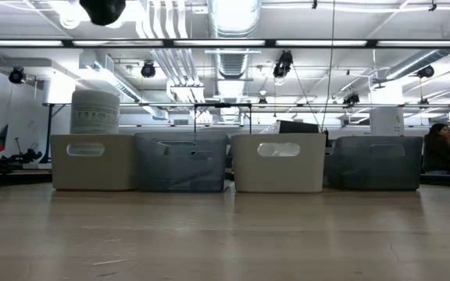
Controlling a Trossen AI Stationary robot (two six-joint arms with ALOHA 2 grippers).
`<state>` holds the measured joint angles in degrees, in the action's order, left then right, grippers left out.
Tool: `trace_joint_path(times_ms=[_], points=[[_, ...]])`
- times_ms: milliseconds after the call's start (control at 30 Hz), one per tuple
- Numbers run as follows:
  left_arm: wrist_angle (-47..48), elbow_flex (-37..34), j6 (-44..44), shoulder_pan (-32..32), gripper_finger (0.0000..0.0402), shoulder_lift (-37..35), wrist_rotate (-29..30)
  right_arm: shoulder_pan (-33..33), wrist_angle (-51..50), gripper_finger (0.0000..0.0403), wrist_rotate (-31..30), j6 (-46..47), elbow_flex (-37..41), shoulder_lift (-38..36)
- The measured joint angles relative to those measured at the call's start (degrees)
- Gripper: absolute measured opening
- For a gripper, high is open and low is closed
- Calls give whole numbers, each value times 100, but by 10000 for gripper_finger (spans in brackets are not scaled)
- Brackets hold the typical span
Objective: Pick & Place Travel size toiletries
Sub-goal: Return to Home Position
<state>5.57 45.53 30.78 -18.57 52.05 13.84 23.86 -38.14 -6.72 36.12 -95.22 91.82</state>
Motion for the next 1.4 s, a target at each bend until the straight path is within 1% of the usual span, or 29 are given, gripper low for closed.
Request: trace_joint_path(times_ms=[100,133,200,233,333,433,500,600,733,867,933,1000,1133,1267,1400], points=[[-447,-81,-323,157,273,22,-15,-93,335,353,48,-34,416,-227],[-470,-99,-398,266,273,20,-30,-132,407,356,54,-29,602,-326],[-434,-188,-448,550,273,-10,-252,-217,609,360,82,9,1060,-594],[-415,-250,-460,723,273,-50,-479,-276,782,362,124,13,1324,-777],[-504,-491,-557,1303,273,-211,-1302,-482,1633,363,429,11,2248,-1483],[-609,-740,-782,1897,273,-424,-1909,-715,2703,364,468,-57,3303,-2278],[-870,-948,-859,2283,273,-599,-2093,-861,3427,363,468,-198,4018,-2802],[-1392,-1249,-962,2716,273,-870,-2156,-989,4314,364,449,-462,4959,-3519],[-1607,-1798,-1141,3001,273,-1250,-2574,-989,4821,364,182,-655,5996,-4338],[-2167,-2472,-1014,3025,273,-1635,-2647,-991,5534,364,-192,-703,6927,-5088],[-2624,-2804,-948,3025,273,-1818,-2639,-993,5948,364,-241,-820,7371,-5426],[-2858,-3082,-856,3055,273,-2009,-2536,-989,6423,364,-236,-965,7777,-5707],[-2904,-3450,-708,3158,273,-2350,-2401,-991,7193,364,-227,-1068,8519,-6230],[-2906,-3650,-668,3242,273,-2652,-2402,-990,7551,364,-225,-1065,9083,-6708],[-2915,-3734,-670,3276,273,-2875,-2404,-991,7813,364,-223,-1065,9458,-7135]])
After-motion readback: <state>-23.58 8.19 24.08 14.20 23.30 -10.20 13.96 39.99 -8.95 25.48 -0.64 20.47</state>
